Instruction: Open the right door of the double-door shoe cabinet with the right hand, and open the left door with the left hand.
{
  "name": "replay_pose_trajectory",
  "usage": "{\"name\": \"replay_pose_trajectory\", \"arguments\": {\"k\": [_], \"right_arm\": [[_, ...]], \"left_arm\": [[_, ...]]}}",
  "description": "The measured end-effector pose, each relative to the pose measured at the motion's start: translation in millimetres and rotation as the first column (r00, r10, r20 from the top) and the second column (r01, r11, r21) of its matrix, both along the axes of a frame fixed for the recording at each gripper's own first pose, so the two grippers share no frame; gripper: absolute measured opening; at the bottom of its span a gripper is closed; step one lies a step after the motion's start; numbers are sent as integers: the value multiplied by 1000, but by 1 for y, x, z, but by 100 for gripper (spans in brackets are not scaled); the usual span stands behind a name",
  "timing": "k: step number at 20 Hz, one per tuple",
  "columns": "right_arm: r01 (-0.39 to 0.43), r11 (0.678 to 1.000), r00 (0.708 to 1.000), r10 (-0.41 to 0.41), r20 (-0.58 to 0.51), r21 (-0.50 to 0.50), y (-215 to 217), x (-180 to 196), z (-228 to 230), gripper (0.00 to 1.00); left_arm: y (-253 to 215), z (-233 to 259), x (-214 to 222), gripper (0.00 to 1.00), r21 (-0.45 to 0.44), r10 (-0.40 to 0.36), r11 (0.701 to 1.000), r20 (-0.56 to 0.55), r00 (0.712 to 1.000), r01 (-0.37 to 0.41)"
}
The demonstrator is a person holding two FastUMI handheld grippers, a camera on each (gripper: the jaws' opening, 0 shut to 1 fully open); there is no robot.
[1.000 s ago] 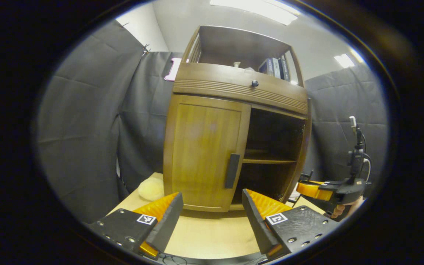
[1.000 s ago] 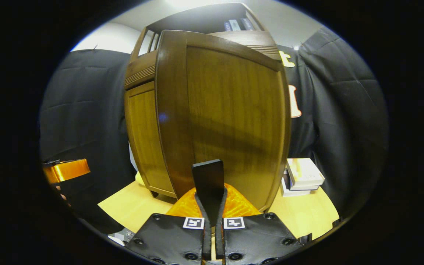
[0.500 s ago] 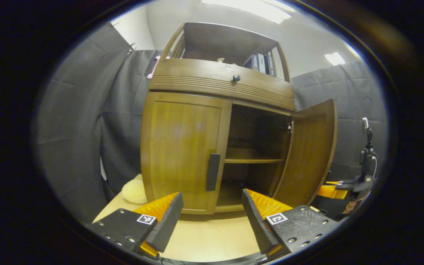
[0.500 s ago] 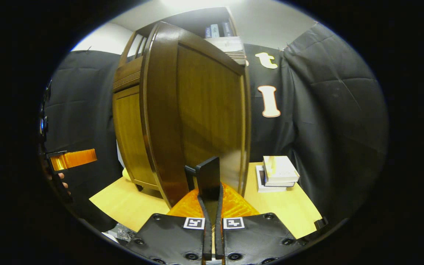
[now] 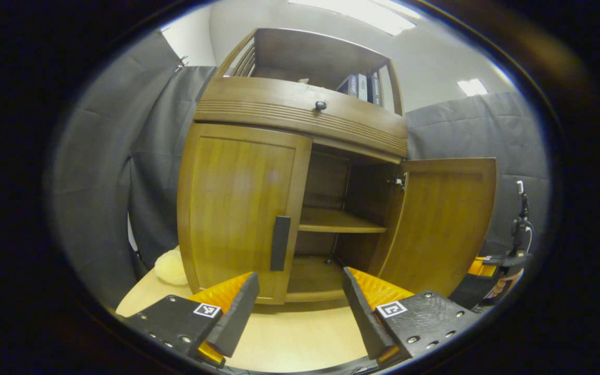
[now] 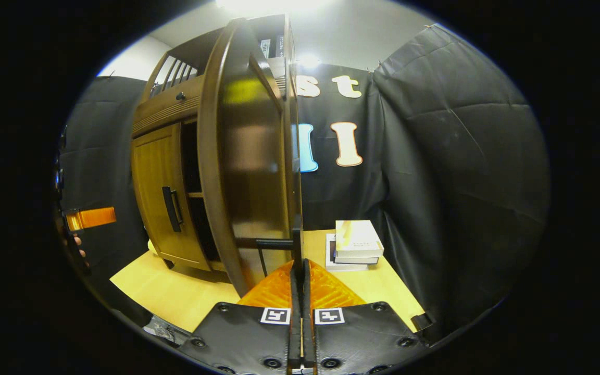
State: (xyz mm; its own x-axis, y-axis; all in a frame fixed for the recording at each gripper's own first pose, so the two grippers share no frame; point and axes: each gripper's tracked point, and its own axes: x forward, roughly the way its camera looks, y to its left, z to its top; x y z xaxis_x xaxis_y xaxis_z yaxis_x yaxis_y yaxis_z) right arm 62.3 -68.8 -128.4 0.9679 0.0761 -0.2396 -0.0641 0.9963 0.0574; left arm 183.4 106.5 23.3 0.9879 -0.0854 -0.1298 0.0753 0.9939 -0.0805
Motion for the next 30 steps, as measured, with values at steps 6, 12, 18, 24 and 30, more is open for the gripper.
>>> {"name": "replay_pose_trajectory", "arguments": {"k": [6, 12, 18, 24, 30], "right_arm": [[-56, 998, 998, 56, 0, -5, -4, -5, -2, 3], [-50, 997, 999, 51, -13, 52, -3, -10, -2, 3], [-9, 998, 999, 11, -31, 58, -12, -33, -8, 3], [84, 995, 994, -80, -76, 54, -25, -72, -12, 2], [82, 996, 997, -82, -8, 34, 12, -80, 27, 5]], "left_arm": [[-1, -1, -3, 91, -5, 33, 999, 7, 999, -33], [-4, -5, 4, 91, 16, 59, 998, -15, 998, -58], [4, -11, 24, 91, -2, 86, 996, -42, 995, -86], [20, -23, 50, 91, -7, 109, 994, -53, 993, -109], [33, -26, 94, 91, -11, 128, 992, -47, 991, -129]]}}
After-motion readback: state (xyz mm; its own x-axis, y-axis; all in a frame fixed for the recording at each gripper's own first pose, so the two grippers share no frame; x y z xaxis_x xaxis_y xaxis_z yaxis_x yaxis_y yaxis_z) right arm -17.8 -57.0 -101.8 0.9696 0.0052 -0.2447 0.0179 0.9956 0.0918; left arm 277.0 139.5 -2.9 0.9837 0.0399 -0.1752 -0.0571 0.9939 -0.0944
